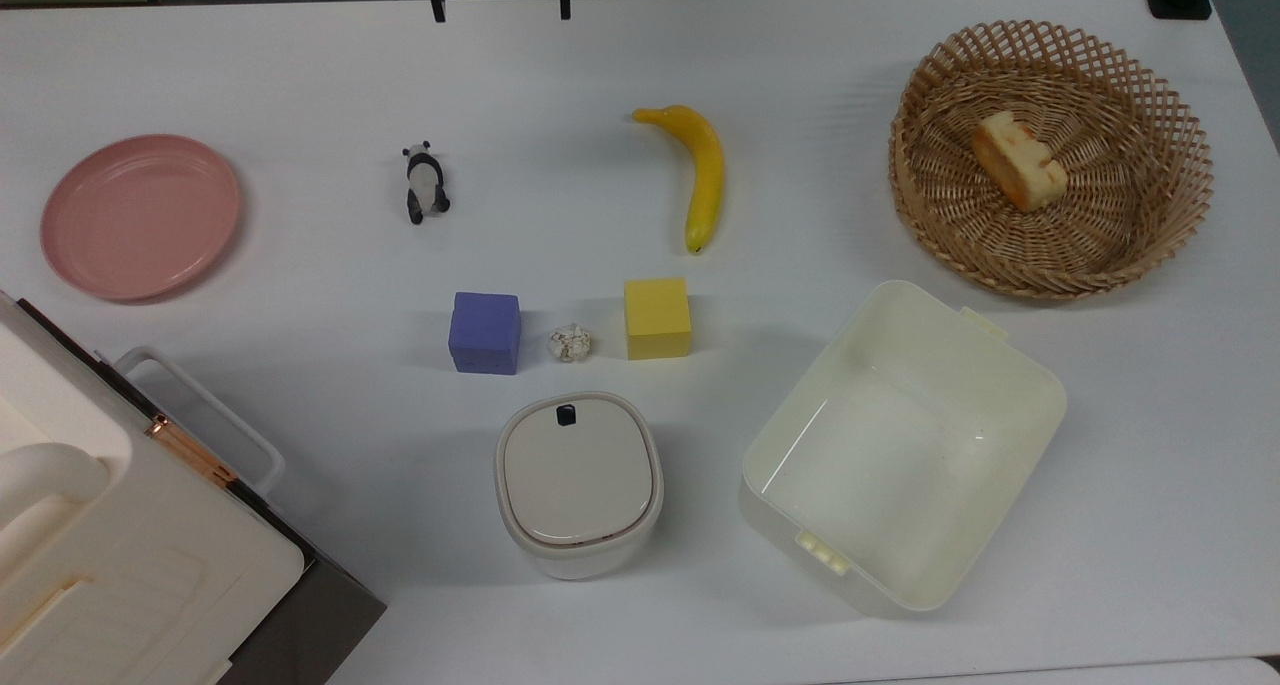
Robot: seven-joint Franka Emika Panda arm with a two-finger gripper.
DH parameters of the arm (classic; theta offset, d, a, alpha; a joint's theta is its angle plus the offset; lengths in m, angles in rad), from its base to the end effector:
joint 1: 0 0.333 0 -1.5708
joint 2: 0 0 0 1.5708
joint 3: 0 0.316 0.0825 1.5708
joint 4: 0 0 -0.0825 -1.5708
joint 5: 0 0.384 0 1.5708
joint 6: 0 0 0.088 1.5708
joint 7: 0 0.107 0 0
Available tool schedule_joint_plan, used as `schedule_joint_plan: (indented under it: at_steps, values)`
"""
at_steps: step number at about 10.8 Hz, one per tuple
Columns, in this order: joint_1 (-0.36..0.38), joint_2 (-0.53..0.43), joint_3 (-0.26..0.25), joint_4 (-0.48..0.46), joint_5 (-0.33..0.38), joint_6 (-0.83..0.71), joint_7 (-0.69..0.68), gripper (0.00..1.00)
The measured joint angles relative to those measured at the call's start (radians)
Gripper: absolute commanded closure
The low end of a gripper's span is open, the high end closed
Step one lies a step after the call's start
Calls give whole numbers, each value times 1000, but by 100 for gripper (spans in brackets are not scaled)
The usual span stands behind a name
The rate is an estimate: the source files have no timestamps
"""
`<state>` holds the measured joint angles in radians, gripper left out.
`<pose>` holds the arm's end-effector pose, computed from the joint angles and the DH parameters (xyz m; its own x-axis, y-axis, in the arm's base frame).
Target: Open the drawer
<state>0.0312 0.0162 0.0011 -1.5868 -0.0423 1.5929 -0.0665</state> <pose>0.5608 0.0137 0.6099 0.9950 0.0995 -0.0129 0.1000 -0.9941 0.0415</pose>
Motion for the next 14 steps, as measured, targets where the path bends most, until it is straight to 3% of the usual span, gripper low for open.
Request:
schedule_joint_plan:
  at_steps: [14]
  values:
    - [-1,-4,-1,0,1,-31,1,0]
